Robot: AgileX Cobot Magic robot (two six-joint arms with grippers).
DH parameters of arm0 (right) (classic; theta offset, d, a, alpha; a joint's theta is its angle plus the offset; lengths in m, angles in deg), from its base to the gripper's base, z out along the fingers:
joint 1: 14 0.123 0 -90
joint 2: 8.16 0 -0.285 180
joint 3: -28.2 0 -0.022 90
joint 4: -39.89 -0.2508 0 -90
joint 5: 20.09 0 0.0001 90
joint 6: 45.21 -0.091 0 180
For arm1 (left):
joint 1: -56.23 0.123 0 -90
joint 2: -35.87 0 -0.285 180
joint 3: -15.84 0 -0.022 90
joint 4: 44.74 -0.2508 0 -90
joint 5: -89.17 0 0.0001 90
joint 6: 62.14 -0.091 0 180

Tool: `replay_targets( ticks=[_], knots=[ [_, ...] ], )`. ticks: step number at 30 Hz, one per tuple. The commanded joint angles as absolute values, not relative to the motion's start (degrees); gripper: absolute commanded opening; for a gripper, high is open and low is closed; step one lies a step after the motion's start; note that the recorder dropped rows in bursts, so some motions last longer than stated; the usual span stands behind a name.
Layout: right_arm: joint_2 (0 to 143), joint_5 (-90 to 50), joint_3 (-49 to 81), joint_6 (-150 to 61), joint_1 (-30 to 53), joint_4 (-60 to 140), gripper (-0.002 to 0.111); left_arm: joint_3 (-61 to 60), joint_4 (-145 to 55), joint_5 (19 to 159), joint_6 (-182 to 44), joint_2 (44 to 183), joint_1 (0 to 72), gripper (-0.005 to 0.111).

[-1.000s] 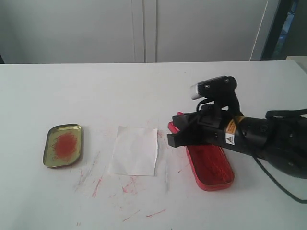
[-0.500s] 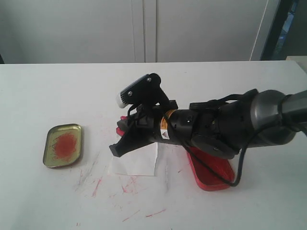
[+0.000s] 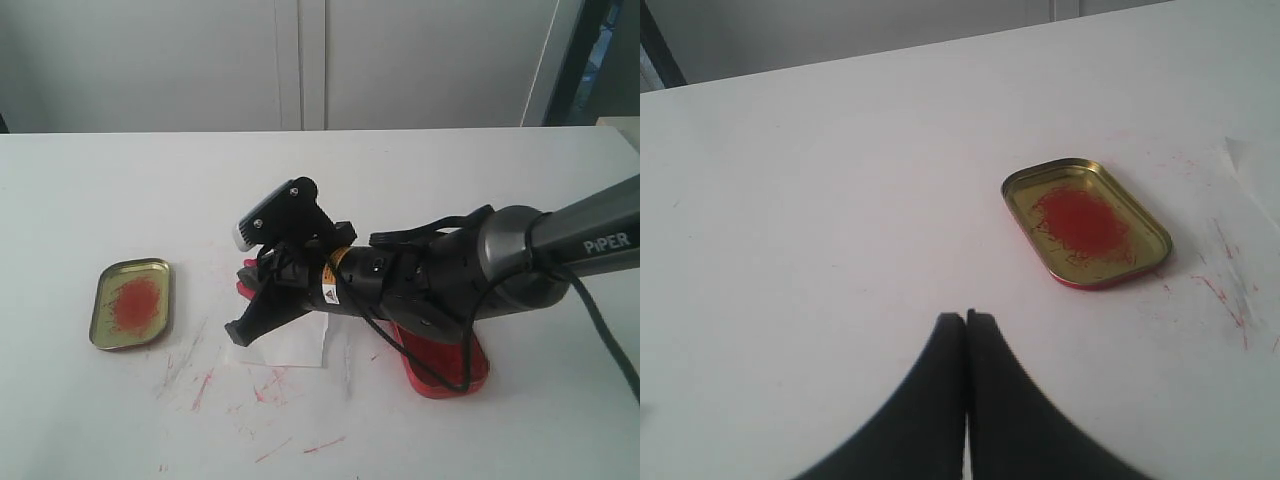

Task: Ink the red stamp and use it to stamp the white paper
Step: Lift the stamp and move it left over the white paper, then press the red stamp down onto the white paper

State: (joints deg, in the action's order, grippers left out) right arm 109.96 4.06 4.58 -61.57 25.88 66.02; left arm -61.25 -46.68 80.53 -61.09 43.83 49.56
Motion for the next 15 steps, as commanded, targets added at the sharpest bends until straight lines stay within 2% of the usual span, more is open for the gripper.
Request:
replay_targets(
  ticks=[1,15],
  knots=[
    [111.6,4.1,4.9,-57.9,25.9,62.9,0.000,-61.4,-46.7,80.6,-60.9,43.7,49.1,0.000],
    [112.5,9.1,4.9,-54.0,25.9,54.2,0.000,-61.4,-46.7,80.6,-60.9,43.7,49.1,0.000]
  ],
)
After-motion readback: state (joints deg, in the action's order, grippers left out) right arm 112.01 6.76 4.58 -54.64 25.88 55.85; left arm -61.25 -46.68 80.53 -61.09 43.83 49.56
